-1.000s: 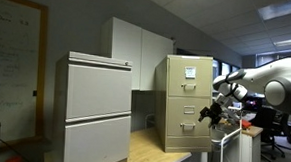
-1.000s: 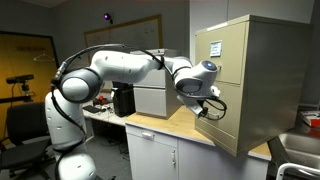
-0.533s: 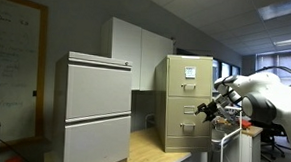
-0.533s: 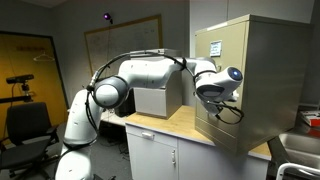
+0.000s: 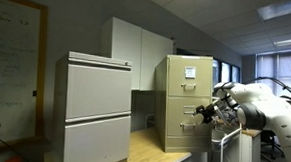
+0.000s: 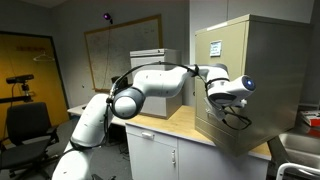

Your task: Open the bottom drawer of the beige file cabinet

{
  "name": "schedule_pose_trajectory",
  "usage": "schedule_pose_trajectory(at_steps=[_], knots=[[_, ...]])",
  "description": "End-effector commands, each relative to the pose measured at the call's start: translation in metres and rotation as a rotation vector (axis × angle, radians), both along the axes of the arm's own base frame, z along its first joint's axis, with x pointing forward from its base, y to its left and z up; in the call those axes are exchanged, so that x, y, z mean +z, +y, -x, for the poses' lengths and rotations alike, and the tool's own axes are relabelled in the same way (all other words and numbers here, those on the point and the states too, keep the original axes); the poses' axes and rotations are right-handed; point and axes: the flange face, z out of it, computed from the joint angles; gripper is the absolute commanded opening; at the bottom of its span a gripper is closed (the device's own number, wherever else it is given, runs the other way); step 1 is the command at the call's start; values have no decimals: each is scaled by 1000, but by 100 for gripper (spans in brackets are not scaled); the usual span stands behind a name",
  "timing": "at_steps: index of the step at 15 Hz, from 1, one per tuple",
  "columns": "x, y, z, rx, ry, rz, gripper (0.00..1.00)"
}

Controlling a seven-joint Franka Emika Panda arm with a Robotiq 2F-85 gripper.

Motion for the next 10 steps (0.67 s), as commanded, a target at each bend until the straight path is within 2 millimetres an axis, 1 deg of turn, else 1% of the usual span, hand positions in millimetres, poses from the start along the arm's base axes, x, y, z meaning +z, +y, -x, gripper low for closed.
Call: schedule_pose_trajectory(at_steps=[1,5,7,10], knots=[[-7,-6,-20,-24,38,-78,100],[-31,-13,-26,-108,120,-165,100],[-47,-17,-29,-161,174,-213,100],[-64,-17,-34,-251,261,-281,100]])
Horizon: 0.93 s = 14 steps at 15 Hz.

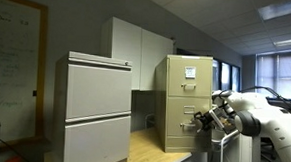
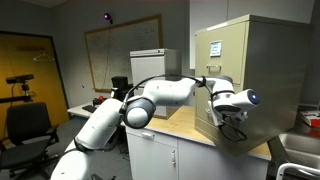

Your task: Open the bottom drawer of the beige file cabinet

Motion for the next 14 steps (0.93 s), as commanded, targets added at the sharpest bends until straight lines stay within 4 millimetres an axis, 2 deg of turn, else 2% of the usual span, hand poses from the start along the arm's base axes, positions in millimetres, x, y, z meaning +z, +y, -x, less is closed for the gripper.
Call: schedule_pose_trajectory(at_steps=[1,4,7,9,12,14], knots=[[-9,-2,-12,-119,114,-76,100],[-11,-3,-14,-246,205,-125,100],[10,5,-13,-306,276,-132,100],[25,14,-13,-347,333,-111,75],[50,25,-9,-440,405,-70,51],[56,29,-6,-512,467,-44,35]])
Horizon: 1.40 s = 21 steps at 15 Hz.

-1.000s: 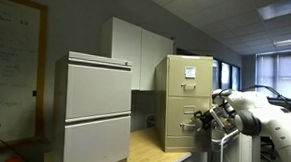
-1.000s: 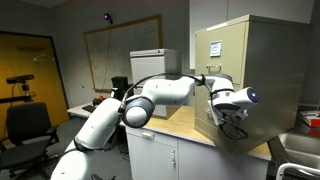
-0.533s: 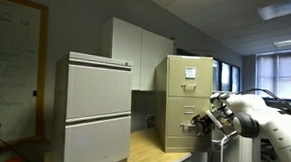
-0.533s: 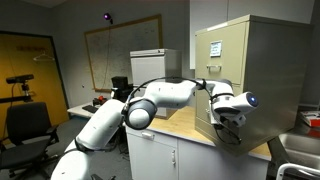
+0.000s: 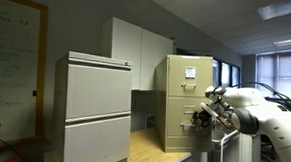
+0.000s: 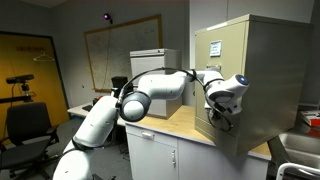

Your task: Open the bottom drawer of the beige file cabinet

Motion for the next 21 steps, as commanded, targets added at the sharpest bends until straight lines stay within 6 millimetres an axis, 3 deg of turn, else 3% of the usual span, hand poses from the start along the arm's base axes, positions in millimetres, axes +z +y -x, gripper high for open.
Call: schedule_pose_trajectory(at_steps=[1,5,6,7,8,9,14,18,19,21], knots=[[20,9,2,-143,114,60,28],[26,18,-3,-176,173,100,0],[29,21,-6,-151,154,103,0],[36,25,-10,-101,110,126,34],[40,27,-11,-59,90,161,28],[43,27,-12,-22,64,193,28],[36,28,-6,-4,18,317,63],[9,53,-5,-44,-20,282,93],[5,60,-9,-46,-48,273,99],[3,73,-19,-35,-96,270,100]])
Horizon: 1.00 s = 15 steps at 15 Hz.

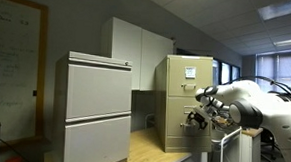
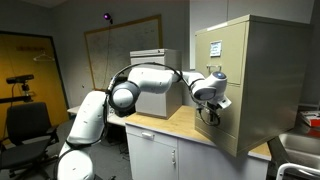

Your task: Open the bottom drawer of the beige file cabinet

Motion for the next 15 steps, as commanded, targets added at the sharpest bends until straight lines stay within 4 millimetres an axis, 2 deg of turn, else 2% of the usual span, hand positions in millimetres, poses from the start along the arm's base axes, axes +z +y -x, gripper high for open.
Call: schedule_pose_trajectory(at_steps=[1,4,6,9,15], knots=[[7,24,-11,13,-103,15,100],[11,31,-20,38,-93,59,100],[1,32,-21,39,-53,80,100],[-16,25,-15,27,-1,95,100],[-18,7,3,-45,11,79,100]])
